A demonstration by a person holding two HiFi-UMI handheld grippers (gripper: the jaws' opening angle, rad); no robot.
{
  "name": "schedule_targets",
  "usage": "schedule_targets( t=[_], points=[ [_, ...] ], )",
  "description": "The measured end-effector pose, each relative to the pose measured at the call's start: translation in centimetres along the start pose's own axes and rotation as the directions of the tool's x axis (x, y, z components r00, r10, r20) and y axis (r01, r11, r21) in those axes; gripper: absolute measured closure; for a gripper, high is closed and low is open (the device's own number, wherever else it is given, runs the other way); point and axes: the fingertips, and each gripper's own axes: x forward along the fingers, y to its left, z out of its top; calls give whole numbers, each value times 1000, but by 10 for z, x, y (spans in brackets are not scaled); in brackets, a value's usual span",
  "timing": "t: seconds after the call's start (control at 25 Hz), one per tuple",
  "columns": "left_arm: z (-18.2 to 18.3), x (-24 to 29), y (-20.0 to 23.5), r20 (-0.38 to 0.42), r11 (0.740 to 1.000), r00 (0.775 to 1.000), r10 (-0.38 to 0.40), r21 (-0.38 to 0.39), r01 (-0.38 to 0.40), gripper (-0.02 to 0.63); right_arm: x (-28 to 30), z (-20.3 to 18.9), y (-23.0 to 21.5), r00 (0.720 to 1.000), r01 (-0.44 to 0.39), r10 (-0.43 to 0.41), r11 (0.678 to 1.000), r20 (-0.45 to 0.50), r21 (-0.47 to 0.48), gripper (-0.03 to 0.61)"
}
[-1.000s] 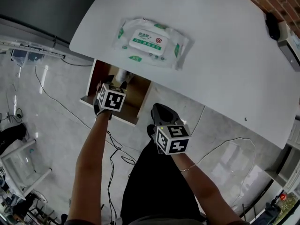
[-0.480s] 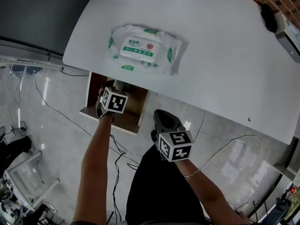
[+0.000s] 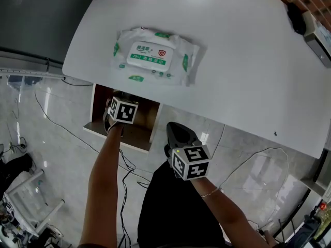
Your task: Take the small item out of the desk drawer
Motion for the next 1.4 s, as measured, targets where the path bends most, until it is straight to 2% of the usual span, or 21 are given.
schedule_targets(
  t=[0.12,0.32,0.6,0.8,1.04,1.4],
  points=[
    [-2,6,1,3,1000,1000,19,1,-19,408,-1,0,-3,1000,7,-7,1000,-5,-8,574],
    [0,5,-1,19,999,999,43,15,-43,426,-2,-3,-4,1000,8,-9,1000,-17,-13,574],
    [0,-20,-18,31,999,999,9,34,-10,430,-8,-2,5,999,-8,7,1000,-33,-26,574],
    [0,-41,-20,42,999,999,28,40,-30,430,-13,5,7,1000,-7,6,1000,-30,-28,574],
    [1,-73,-27,73,999,997,27,26,-29,430,-24,16,7,1000,5,-6,1000,-25,-31,574],
    [-1,-124,-41,122,999,992,17,-38,-13,430,-38,35,22,1000,-11,11,998,-9,-55,574]
  ],
)
